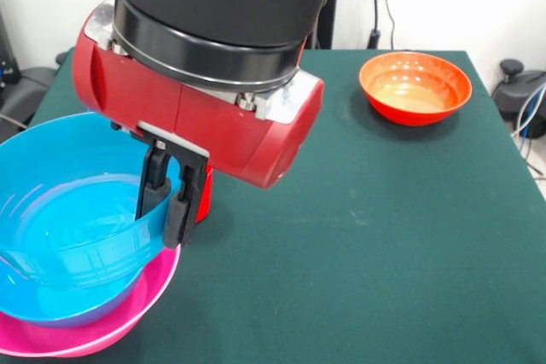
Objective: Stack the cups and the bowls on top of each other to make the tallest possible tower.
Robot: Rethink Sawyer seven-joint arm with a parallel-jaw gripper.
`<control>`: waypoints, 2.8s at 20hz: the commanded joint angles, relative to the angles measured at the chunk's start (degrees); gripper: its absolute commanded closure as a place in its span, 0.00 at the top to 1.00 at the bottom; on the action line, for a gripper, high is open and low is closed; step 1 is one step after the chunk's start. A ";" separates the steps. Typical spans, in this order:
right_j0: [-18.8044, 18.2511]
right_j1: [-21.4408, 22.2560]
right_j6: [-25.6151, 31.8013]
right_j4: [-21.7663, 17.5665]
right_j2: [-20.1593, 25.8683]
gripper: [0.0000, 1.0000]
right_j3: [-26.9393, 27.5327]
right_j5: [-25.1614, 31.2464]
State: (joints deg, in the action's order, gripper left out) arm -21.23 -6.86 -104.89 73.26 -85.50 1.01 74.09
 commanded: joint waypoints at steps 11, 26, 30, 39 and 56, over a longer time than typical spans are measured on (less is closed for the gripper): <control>-2.57 -0.51 23.47 3.45 -3.71 0.00 0.81 -3.30; -2.07 -0.77 23.64 2.42 -3.01 0.00 0.37 -3.27; -1.93 -0.92 23.05 2.91 -3.92 0.00 0.23 -2.50; -1.77 -1.29 22.16 2.59 -4.25 0.00 0.05 -1.95; -0.69 -1.50 18.24 0.29 -3.60 0.00 -0.70 -1.82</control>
State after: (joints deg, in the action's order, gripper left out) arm -23.25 -7.38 -98.69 76.78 -88.42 1.03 71.57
